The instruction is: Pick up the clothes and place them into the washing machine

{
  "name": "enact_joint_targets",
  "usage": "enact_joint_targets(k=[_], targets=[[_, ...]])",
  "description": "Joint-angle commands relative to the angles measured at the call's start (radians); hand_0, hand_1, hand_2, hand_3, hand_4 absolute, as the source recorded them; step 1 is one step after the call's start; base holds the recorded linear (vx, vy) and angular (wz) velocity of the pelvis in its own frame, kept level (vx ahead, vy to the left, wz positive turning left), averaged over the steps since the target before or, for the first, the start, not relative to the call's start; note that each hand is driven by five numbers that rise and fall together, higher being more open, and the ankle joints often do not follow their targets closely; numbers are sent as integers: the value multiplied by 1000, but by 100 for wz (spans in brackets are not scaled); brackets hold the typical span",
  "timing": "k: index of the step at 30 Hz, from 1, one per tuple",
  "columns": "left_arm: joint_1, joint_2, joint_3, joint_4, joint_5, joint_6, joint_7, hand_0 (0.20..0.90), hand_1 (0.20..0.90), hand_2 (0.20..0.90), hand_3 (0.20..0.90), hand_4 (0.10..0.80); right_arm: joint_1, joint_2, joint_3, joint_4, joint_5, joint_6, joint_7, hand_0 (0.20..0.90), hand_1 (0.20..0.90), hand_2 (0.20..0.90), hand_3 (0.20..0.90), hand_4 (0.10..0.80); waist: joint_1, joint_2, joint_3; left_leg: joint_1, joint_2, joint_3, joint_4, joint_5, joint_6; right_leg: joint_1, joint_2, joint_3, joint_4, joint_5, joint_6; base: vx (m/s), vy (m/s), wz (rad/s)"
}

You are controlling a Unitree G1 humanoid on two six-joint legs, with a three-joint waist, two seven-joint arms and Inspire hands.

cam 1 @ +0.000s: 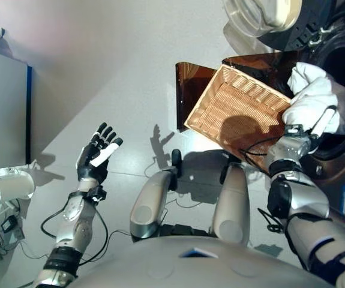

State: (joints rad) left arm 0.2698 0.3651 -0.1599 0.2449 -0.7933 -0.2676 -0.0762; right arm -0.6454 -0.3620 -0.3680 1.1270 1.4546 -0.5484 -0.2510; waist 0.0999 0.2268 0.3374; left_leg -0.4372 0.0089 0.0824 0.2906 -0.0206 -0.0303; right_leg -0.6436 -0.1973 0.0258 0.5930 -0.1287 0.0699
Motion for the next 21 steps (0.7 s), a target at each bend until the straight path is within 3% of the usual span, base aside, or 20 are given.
enact_joint_targets(k=[1,14,21], targets=[[4,69,28,-67,-21,-72,2,900,900,900,900,800,-87,-100,-18,-54,-9,-93,-6,200,200,200,200,300,22,5,-60,-83,-30,13,-5,24,7,3,-13,-5,-53,27,10,0,0,0],[32,91,71,-91,-36,-86,17,900,900,900,900,800,-124,-362,-109,-145,-135,-226,-208,200,200,200,200,300,-6,22,-79,-121,-33,23,29,10,2,-42,-15,21,-3,9,11,4,7,0],[44,95,90,-98,-45,-85,25,900,900,900,900,800,-147,-417,-120,-196,-172,-291,-283,200,200,200,200,300,-16,17,-95,-134,-31,33,45,-4,4,-61,-12,32,10,10,10,2,5,-1]])
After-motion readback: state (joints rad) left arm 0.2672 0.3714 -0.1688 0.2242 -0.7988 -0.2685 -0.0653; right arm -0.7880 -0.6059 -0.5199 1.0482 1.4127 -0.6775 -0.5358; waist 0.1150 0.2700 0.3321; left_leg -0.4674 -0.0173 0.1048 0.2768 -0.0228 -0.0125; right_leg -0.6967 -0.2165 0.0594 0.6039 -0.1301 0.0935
